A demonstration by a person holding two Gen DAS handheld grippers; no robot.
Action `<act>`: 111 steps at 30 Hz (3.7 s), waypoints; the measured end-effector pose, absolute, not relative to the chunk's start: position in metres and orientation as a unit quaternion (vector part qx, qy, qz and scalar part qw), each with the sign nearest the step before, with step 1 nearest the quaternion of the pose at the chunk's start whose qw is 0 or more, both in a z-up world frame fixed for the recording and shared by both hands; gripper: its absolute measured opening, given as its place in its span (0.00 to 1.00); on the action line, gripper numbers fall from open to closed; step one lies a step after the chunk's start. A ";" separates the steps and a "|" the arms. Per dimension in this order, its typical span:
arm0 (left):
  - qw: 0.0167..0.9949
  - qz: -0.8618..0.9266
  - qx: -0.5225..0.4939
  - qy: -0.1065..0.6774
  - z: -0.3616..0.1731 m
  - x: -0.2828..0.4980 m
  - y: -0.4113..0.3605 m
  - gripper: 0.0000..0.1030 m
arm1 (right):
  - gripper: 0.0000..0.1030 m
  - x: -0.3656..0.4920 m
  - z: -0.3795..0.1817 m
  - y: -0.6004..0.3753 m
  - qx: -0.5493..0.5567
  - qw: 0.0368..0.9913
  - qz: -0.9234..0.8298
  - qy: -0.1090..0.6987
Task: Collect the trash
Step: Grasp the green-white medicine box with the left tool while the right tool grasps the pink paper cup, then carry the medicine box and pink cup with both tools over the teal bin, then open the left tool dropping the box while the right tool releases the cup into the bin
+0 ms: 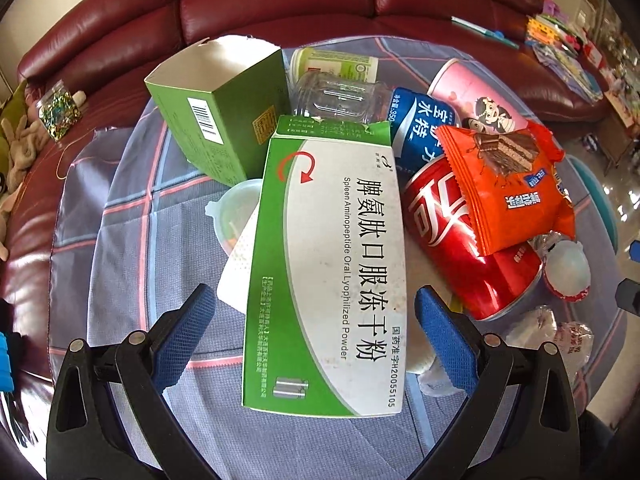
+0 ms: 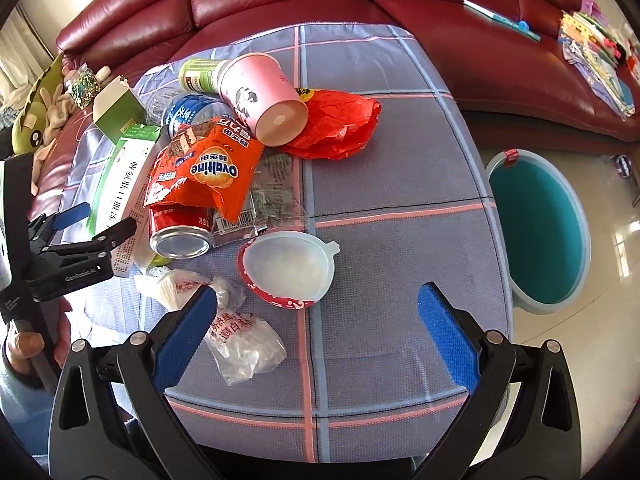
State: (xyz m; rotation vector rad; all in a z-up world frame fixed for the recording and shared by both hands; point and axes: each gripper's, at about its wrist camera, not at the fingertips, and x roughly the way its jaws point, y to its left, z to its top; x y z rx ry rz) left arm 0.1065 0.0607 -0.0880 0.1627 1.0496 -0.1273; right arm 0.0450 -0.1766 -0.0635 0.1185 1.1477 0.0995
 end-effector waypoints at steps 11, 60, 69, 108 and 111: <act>0.865 -0.104 0.013 0.490 -0.088 0.099 0.080 0.70 | 0.94 0.066 -0.056 -0.150 0.043 0.835 0.064 0.544; 0.887 -0.166 0.044 0.429 0.007 0.126 -0.034 0.71 | 0.59 0.146 -0.007 -0.244 0.109 0.865 0.102 0.479; 0.849 -0.276 0.096 0.440 0.000 0.113 -0.163 0.71 | 0.59 0.075 -0.019 -0.390 0.201 0.868 -0.011 0.453; 0.801 -0.287 0.129 0.510 -0.079 0.139 -0.293 0.96 | 0.61 0.069 -0.121 -0.500 0.284 0.808 -0.079 0.510; 0.808 -0.278 0.124 0.505 -0.074 0.139 -0.283 0.96 | 0.75 0.070 -0.121 -0.496 0.284 0.806 -0.078 0.513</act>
